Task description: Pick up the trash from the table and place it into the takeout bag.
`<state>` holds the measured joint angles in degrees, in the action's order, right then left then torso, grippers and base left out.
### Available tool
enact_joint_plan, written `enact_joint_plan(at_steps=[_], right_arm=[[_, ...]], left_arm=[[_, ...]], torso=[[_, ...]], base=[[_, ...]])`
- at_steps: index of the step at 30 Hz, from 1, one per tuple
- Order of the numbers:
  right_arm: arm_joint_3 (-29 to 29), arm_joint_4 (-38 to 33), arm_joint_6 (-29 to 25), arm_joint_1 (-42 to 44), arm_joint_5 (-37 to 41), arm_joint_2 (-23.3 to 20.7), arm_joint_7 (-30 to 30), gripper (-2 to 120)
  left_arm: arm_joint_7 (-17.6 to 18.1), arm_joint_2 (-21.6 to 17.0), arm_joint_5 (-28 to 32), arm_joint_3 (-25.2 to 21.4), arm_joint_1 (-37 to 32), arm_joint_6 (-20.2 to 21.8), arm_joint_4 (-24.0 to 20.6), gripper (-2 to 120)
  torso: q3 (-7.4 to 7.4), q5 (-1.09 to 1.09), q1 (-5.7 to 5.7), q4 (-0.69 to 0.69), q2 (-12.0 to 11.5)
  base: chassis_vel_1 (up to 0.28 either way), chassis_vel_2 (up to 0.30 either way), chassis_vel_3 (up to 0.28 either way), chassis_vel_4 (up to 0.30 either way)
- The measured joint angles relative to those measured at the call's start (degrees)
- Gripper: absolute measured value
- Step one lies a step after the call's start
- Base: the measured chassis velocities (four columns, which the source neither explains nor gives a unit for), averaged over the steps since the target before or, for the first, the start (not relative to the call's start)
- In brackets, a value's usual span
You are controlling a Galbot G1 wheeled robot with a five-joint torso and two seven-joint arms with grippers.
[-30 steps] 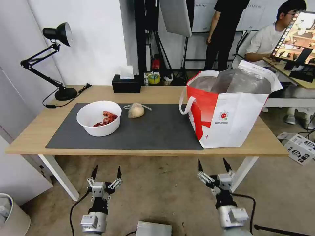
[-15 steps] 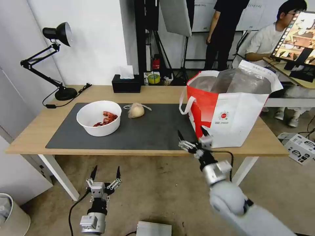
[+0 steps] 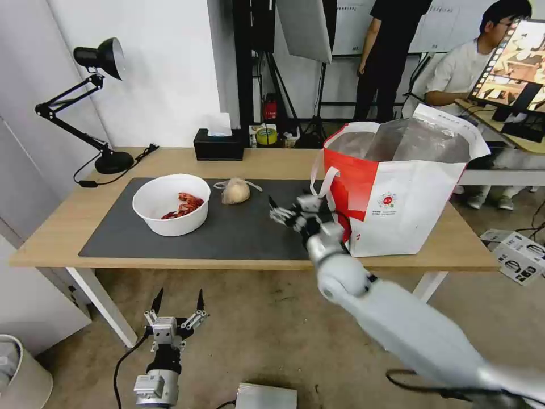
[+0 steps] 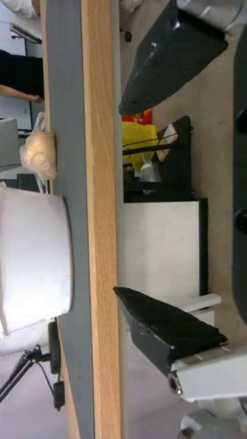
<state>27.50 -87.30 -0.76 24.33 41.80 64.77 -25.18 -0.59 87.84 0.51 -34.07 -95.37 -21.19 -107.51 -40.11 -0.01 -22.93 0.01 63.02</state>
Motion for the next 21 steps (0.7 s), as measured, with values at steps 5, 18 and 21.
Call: enact_joint_plan(at_steps=[5, 18, 21], right_arm=[[3.84, 10.17, 0.20, -5.01, 1.07, 5.59, 0.03, 100], [7.36, 32.47, -0.26, -13.05, 2.03, 19.70, 3.88, 100], [7.67, 35.48, -0.57, -13.80, 1.92, 21.37, 4.62, 100]], left_arm=[[0.01, 0.12, 0.07, -0.10, 0.13, -0.02, 0.02, 100], [0.09, -0.27, 0.44, -0.87, 0.15, -0.50, 0.10, 100], [0.10, -0.30, 0.47, -1.11, 0.08, -0.96, 0.10, 100]], torso=[[0.00, 0.00, 0.00, -0.01, 0.00], [0.01, 0.00, 0.01, 0.00, 0.00], [0.01, 0.00, 0.01, 0.00, 0.00]], base=[[0.000, 0.000, 0.000, 0.000], [0.000, 0.000, 0.000, 0.000], [0.000, 0.000, 0.000, 0.000]])
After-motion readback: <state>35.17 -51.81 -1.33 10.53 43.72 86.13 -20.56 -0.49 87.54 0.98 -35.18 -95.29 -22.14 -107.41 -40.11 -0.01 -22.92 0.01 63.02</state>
